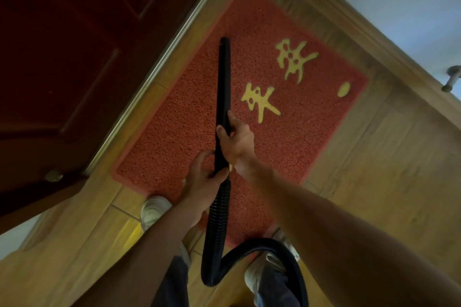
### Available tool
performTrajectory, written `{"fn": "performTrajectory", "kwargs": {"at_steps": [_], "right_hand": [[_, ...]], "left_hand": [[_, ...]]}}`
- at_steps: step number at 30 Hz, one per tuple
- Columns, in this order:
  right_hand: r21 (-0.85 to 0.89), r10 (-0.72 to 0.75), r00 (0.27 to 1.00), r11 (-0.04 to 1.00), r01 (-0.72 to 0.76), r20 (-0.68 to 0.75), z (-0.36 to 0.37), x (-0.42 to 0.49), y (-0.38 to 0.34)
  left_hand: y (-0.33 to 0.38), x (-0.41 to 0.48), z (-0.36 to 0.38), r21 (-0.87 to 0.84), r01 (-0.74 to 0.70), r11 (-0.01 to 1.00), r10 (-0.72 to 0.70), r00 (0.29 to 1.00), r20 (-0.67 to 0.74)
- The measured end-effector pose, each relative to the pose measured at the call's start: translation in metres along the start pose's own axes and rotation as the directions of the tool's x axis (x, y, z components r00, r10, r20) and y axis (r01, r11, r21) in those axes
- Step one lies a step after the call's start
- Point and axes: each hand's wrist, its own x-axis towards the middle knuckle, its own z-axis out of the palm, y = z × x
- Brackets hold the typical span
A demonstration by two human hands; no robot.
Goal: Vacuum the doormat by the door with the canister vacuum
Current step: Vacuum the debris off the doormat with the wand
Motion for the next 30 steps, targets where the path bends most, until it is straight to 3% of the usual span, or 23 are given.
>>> {"fn": "performTrajectory", "kwargs": {"at_steps": [7,16,30], "right_hand": [[0.006,0.038,0.999,0.999,-0.038,0.019,-0.005,0.007,-0.014],[0.021,-0.102,0.987,0.994,0.105,-0.125,-0.008,-0.003,-0.004],[-0.007,0.047,0.995,0.999,-0.046,0.083,-0.007,0.008,-0.004]], "left_hand": [[0.016,0.003,0.001,-0.067,0.018,0.998,-0.02,0.999,-0.031],[0.011,0.0,0.006,-0.031,-0.048,0.998,0.047,0.999,-0.024],[0.005,-0.002,0.007,-0.09,0.024,0.996,-0.026,0.999,-0.021]]}}
